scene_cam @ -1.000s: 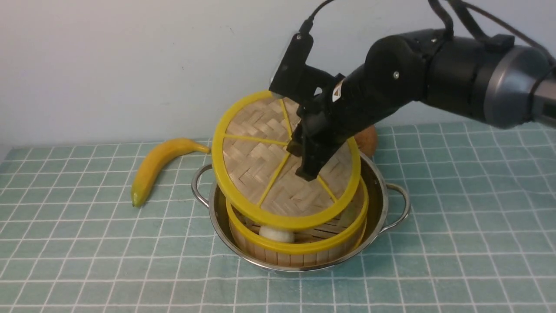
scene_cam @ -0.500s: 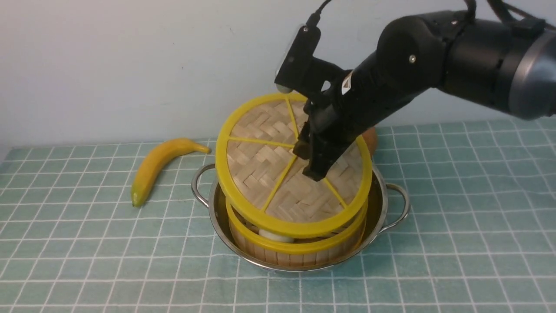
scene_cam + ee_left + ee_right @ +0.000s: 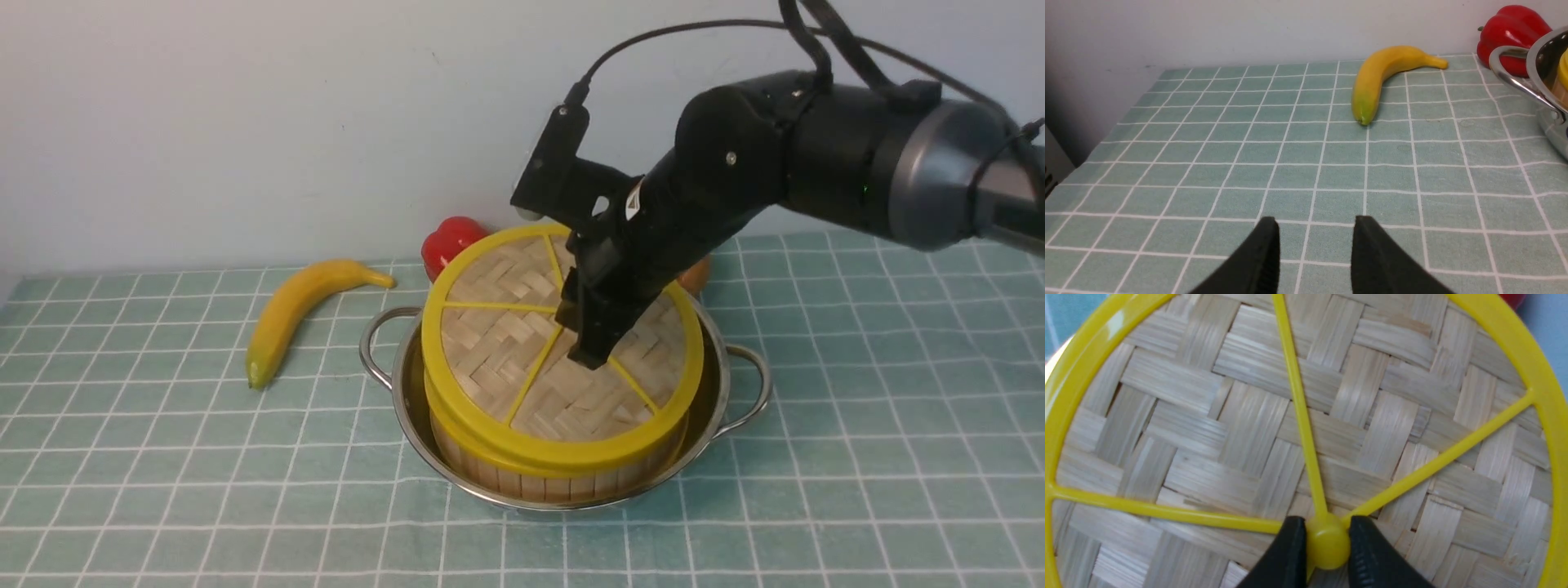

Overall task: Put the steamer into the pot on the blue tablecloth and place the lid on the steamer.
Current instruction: 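Place the bamboo steamer lid onto the steamer basket in the pot with the right gripper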

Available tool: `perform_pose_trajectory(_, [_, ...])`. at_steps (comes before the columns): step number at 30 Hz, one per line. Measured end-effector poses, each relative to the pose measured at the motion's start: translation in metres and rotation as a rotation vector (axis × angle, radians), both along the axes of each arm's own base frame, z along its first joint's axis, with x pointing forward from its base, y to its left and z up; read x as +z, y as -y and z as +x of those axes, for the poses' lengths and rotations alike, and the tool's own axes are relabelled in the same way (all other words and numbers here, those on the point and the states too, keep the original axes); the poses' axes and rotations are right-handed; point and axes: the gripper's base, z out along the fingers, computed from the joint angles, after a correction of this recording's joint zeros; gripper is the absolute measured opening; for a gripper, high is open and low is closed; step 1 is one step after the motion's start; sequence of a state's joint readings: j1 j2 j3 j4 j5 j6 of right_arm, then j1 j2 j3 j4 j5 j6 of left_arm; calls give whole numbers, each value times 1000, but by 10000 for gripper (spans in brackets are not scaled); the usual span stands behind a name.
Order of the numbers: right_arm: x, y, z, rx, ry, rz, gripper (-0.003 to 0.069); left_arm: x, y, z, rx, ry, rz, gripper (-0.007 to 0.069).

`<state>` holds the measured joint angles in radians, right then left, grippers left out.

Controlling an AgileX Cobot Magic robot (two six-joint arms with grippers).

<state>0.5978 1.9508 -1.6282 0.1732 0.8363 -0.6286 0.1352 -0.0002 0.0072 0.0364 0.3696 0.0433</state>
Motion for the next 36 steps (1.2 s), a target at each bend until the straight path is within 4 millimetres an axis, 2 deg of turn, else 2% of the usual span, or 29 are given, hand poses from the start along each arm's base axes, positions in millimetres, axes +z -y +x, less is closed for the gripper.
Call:
perform_pose_trajectory(15, [0, 0, 1, 6, 11, 1, 146, 0, 0, 0, 0, 0, 0, 243])
perform_pose_trajectory(24, [-16, -4, 6, 25, 3, -19, 146, 0, 0, 0, 0, 0, 0, 243])
perform_pose_trajectory(36, [-24, -6, 9, 68, 24, -41, 146, 0, 0, 0, 0, 0, 0, 243])
